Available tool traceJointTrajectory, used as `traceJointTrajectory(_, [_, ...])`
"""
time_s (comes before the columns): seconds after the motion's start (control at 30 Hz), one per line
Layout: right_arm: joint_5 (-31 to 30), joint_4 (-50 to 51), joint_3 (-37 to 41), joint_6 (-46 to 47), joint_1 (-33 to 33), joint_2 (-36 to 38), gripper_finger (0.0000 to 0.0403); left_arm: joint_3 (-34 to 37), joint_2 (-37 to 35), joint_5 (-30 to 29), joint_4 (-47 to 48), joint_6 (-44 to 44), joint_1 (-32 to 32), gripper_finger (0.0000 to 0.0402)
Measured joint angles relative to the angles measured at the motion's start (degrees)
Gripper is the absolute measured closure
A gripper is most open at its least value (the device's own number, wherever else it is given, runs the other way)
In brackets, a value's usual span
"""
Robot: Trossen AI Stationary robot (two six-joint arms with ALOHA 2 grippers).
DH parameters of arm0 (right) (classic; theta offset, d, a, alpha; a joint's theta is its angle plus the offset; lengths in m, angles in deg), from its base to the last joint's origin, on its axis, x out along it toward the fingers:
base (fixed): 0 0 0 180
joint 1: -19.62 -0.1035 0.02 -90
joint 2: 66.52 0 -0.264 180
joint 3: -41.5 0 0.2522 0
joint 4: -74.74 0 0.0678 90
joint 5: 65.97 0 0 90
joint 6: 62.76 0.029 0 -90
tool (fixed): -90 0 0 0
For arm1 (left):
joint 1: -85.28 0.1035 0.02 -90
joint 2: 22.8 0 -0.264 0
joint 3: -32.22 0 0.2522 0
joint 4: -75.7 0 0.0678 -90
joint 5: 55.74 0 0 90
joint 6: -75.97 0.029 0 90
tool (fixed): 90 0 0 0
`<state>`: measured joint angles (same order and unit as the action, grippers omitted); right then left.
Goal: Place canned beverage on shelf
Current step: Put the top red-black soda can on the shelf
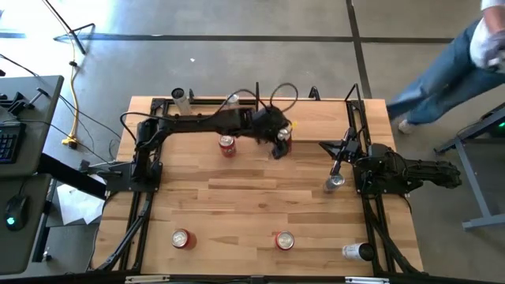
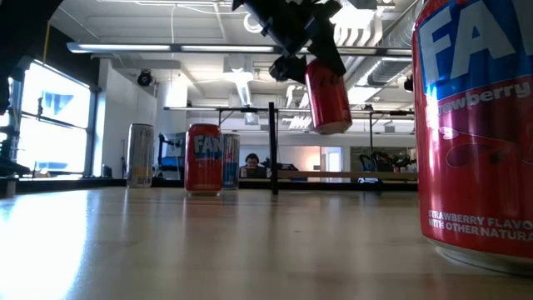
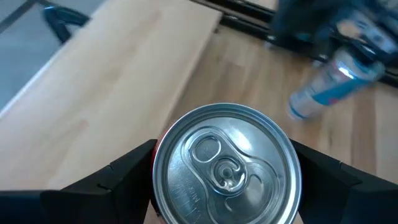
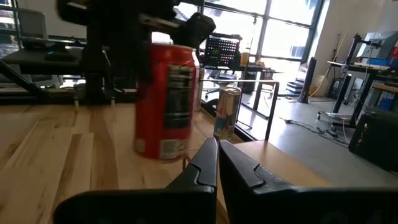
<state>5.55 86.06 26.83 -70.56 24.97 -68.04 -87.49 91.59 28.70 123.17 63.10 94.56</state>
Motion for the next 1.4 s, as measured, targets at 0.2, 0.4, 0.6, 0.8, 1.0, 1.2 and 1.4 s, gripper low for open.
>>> traceJointTrajectory(0.2, [0.0,0.0,0.0,0.0,0.0,0.0,0.0402,-1.1,0.0,0.2,-0.3,-0.6,5.2,0.0113])
traceJointTrajectory(0.4, [0.0,0.0,0.0,0.2,0.0,0.0,0.0402,-1.1,0.7,-0.3,-1.6,-0.5,10.0,0.0113])
traceJointTrajectory(0.6, [0.0,0.0,0.0,0.2,0.0,0.0,0.0402,-0.8,3.9,-0.1,-2.5,1.5,10.7,0.0113])
traceJointTrajectory(0.8, [0.0,0.0,0.0,0.1,0.0,-0.3,0.0402,-0.8,8.4,-2.0,-5.1,1.9,11.3,0.0113])
traceJointTrajectory(1.0, [0.0,0.0,0.0,0.2,0.0,-0.3,0.0402,-1.0,9.3,-3.3,-5.7,2.6,12.1,0.0113])
traceJointTrajectory(1.2, [0.0,0.0,0.0,0.2,0.0,-0.3,0.0402,-0.9,9.0,-2.7,-5.2,3.8,11.6,0.0097])
traceJointTrajectory(1.4, [0.0,0.0,0.0,0.2,0.0,-0.3,0.0402,-0.9,9.0,-2.5,-5.2,4.0,10.9,0.0064])
